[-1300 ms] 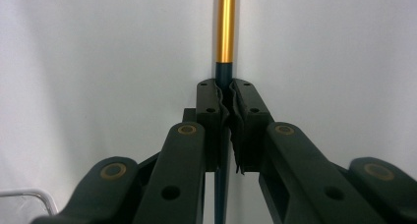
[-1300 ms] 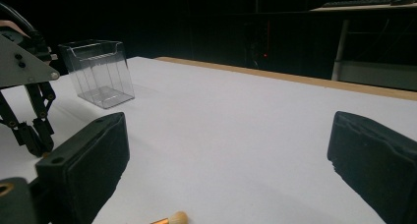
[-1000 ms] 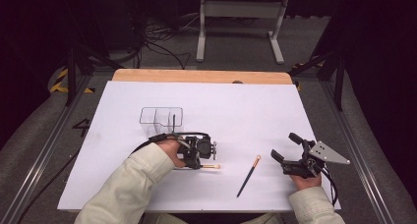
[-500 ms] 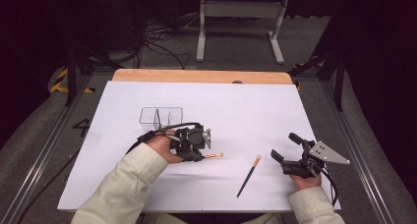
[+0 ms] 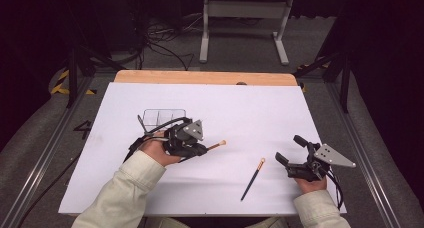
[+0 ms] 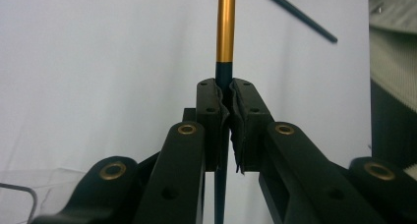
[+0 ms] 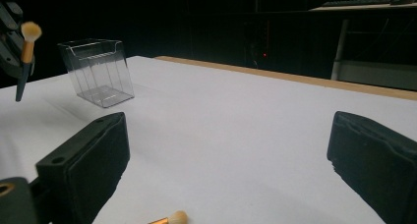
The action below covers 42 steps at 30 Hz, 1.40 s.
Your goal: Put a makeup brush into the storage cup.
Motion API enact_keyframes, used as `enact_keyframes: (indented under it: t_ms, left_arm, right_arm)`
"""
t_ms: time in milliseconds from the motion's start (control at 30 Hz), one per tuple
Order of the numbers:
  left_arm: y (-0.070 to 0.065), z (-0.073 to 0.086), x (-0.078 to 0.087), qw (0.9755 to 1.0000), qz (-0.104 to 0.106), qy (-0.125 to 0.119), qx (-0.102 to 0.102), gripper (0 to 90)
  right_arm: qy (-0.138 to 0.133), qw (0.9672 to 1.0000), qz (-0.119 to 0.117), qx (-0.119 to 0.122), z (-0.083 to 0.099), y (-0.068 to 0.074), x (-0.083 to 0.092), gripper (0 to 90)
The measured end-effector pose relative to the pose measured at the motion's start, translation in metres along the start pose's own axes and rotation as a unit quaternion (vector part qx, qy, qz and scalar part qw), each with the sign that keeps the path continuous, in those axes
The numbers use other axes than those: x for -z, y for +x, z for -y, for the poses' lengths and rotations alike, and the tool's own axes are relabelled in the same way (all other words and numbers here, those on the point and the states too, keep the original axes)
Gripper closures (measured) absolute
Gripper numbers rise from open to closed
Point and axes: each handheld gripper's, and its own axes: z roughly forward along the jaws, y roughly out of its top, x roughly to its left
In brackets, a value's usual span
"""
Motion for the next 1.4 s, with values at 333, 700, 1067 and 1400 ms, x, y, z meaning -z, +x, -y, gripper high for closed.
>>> enact_keyframes:
  t_ms: [333, 700, 1067, 1400]
  left_arm:
    - [-0.001, 0.013, 0.017, 0.9939, -0.006, -0.108, 0.024, 83.1]
    - [0.001, 0.028, 0.026, 0.9763, 0.0, -0.209, 0.057, 83.0]
    - [0.005, 0.037, 0.033, 0.9553, 0.002, -0.287, 0.073, 83.0]
    - [0.01, 0.049, 0.042, 0.9311, -0.027, -0.356, 0.074, 83.1]
  right_arm:
    - [0.0, 1.0, -0.001, -0.001, 0.0, 0.0, 0.0, 2.7]
    - [0.001, 1.0, -0.002, -0.002, 0.0, 0.0, 0.0, 2.8]
    - [0.001, 1.0, -0.001, -0.001, 0.0, 0.0, 0.0, 2.8]
    - [0.001, 1.0, -0.002, -0.003, 0.0, 0.0, 0.0, 2.8]
